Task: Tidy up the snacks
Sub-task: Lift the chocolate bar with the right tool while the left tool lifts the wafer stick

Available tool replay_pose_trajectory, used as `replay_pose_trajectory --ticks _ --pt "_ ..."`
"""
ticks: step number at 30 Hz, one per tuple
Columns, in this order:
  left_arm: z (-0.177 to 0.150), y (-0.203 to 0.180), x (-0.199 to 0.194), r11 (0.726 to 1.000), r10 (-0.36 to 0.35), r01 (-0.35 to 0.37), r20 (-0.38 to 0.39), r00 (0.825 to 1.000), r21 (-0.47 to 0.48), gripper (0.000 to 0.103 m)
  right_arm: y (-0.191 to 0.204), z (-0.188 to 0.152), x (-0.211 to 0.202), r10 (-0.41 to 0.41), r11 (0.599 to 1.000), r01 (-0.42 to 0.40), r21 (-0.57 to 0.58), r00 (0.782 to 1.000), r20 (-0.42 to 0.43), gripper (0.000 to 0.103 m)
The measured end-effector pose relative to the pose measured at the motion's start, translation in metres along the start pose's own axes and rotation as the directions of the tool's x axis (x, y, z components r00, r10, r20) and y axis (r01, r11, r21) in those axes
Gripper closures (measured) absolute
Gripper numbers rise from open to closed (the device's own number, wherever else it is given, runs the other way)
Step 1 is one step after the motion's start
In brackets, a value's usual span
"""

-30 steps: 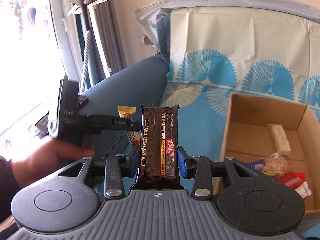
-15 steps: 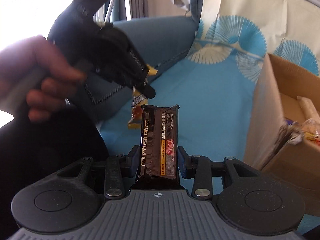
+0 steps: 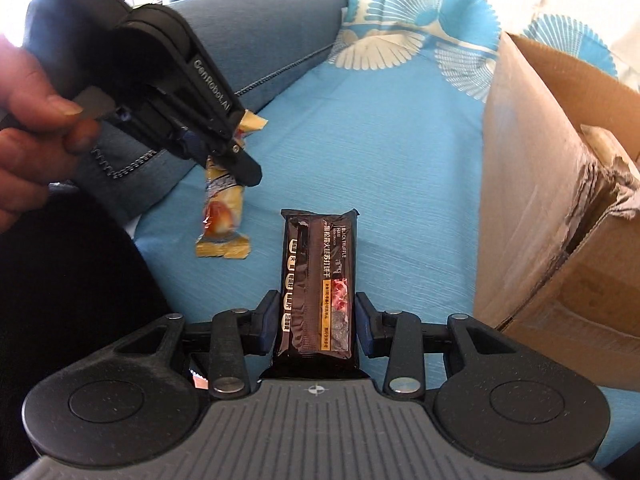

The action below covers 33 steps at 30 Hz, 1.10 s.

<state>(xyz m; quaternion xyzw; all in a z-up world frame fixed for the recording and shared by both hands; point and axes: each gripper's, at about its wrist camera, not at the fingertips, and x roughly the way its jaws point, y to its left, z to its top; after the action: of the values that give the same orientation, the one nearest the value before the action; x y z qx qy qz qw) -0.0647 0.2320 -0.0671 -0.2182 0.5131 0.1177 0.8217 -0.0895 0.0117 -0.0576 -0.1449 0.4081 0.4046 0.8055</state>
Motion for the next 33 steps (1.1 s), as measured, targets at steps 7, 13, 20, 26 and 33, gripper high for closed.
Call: replay_pose_trajectory --ticks 7,13,20,26,33 --pt "0.0 0.0 0.0 1.0 0.027 -0.027 -0.003 1.0 -0.004 0.067 -0.004 0.002 0.001 0.003 1.0 -0.003 0.029 1.0 -0.012 0.061" --pt "0.0 -0.016 0.0 0.994 0.094 -0.095 0.016 0.995 0.06 0.065 -0.004 0.001 -0.002 -0.006 1.0 0.006 0.015 1.0 -0.001 0.061" --pt "-0.004 -0.038 0.004 0.972 0.162 -0.164 0.026 0.986 0.169 0.065 -0.003 0.0 -0.005 -0.012 1.0 0.012 0.005 1.0 0.001 0.061" --pt "-0.002 -0.04 0.009 0.969 0.162 -0.16 0.002 0.987 0.19 0.065 -0.003 0.0 -0.004 -0.02 1.0 0.02 0.002 1.0 0.0 0.061" --pt "0.009 -0.04 0.022 0.969 0.152 -0.144 -0.025 0.988 0.201 0.065 -0.003 0.0 -0.002 -0.029 1.0 0.029 0.008 1.0 -0.007 0.061"
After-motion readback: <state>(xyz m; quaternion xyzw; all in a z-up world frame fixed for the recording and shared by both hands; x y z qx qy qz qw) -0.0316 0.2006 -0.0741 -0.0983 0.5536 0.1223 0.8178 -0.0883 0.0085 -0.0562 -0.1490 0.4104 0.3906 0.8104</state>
